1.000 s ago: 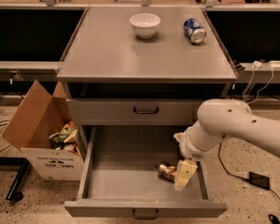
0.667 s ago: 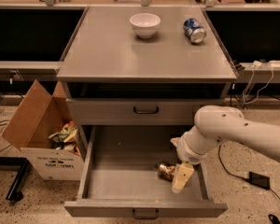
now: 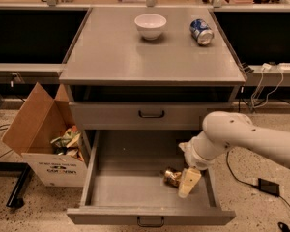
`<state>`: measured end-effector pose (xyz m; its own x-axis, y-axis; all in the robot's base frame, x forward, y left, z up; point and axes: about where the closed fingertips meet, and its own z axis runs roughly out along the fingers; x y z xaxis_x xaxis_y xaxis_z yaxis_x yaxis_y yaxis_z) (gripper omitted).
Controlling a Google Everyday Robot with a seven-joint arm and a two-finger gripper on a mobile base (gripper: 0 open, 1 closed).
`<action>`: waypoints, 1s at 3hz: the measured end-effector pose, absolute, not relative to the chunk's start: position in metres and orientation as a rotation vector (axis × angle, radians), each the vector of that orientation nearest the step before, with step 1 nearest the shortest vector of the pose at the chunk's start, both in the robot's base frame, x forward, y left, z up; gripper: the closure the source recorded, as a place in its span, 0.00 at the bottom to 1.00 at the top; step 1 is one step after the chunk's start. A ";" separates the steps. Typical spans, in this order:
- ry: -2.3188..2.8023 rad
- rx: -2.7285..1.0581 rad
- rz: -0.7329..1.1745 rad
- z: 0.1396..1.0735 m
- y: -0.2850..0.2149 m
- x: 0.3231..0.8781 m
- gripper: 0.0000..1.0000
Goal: Pick orange can from middle drawer and place on counter
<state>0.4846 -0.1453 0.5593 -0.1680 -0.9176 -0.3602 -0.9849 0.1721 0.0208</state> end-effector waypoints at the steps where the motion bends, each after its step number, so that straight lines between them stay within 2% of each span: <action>1: 2.194 -1.749 0.345 0.539 -0.163 0.505 0.00; 3: 2.194 -1.701 0.392 0.460 -0.194 0.540 0.00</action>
Offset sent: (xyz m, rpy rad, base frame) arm 0.0704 -0.0641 -0.1045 0.0829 -0.0379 -0.1094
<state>0.5400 -0.1941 0.4599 -0.2280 -0.8761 -0.4248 -0.9690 0.2467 0.0115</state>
